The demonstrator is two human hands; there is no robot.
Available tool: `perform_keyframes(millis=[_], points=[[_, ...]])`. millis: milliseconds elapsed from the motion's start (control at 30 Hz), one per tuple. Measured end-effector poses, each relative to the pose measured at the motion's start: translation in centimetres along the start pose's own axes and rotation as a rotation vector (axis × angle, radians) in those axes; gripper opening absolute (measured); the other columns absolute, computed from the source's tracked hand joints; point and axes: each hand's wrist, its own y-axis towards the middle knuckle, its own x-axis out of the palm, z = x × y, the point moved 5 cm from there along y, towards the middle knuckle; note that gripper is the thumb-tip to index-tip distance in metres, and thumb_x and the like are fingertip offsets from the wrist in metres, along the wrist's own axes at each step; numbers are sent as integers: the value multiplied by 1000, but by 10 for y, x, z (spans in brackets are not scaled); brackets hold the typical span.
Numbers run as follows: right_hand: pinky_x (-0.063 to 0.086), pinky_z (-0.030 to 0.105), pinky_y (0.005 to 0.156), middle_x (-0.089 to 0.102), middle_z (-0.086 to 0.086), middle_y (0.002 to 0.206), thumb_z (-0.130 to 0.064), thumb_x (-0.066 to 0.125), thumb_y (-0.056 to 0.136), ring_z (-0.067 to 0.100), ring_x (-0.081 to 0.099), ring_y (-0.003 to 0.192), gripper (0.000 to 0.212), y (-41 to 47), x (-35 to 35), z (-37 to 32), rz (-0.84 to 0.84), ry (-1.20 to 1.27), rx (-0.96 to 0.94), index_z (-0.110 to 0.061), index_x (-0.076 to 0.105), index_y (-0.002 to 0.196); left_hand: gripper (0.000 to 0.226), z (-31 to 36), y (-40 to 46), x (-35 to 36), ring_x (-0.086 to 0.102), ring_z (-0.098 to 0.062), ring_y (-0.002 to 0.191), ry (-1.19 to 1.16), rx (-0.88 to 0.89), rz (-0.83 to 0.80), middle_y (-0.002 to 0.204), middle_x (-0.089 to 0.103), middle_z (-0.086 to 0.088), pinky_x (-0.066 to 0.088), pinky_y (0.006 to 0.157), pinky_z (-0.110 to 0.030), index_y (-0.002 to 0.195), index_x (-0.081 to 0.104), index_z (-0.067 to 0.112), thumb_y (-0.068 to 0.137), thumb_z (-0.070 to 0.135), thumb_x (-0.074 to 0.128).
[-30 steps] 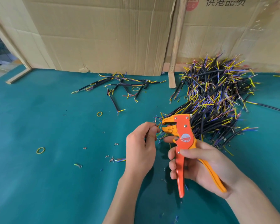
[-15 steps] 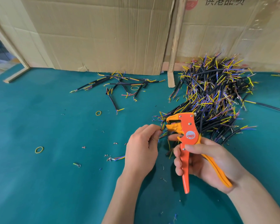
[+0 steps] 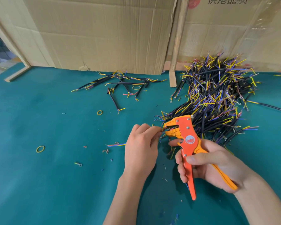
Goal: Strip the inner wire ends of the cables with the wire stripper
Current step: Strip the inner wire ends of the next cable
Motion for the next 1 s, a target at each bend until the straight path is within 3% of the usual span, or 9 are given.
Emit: perform_keyframes(millis=[233, 400, 567, 700, 833, 900, 1000], points=[[53, 47, 61, 53, 22, 85, -7, 79, 78, 37, 55, 67, 47, 3, 6, 4, 42, -31, 7, 4, 64, 121, 7, 0, -1, -1, 48, -25, 77, 27, 3, 12, 79, 62, 3, 45, 69, -38, 93, 75, 16, 91, 14, 69], [46, 39, 51, 48, 17, 74, -16, 80, 76, 29, 48, 55, 52, 7, 5, 8, 102, -2, 10, 7, 62, 119, 6, -1, 0, -2, 50, -24, 78, 22, -26, 31, 79, 63, 4, 46, 70, -37, 93, 76, 17, 91, 14, 72], [40, 34, 45, 42, 14, 69, -21, 77, 79, 24, 41, 48, 27, 9, 12, 8, 98, 22, -15, -5, 72, 100, 4, 2, 0, -3, 50, -23, 77, 7, -36, 59, 78, 62, 5, 43, 69, -33, 92, 75, 17, 91, 15, 72], [39, 32, 43, 42, 12, 66, -21, 79, 78, 23, 38, 43, 49, 12, 12, 11, 141, 59, -46, 11, 55, 106, 4, -1, -1, 0, 51, -22, 81, -20, -74, 69, 83, 64, 5, 44, 72, -33, 94, 73, 16, 94, 16, 69], [37, 30, 43, 40, 10, 64, -21, 76, 79, 22, 36, 42, 8, 12, 21, 9, 118, 20, -79, -13, 74, 81, 7, -2, -2, 1, 52, -23, 80, -34, -88, 96, 83, 64, 3, 44, 73, -34, 97, 73, 14, 96, 16, 67], [36, 30, 43, 39, 10, 63, -18, 74, 80, 22, 35, 42, 8, 12, 20, 10, 122, 31, -83, -13, 76, 86, 8, -2, -3, 3, 52, -23, 79, -28, -92, 102, 81, 63, 2, 45, 73, -35, 98, 74, 13, 96, 16, 66], [36, 29, 43, 37, 10, 63, -14, 77, 78, 22, 34, 43, 34, 13, 18, 11, 147, 41, -85, -4, 72, 110, 9, -3, -4, 4, 54, -25, 79, -21, -94, 100, 81, 63, 1, 45, 72, -36, 99, 74, 11, 96, 14, 66]])
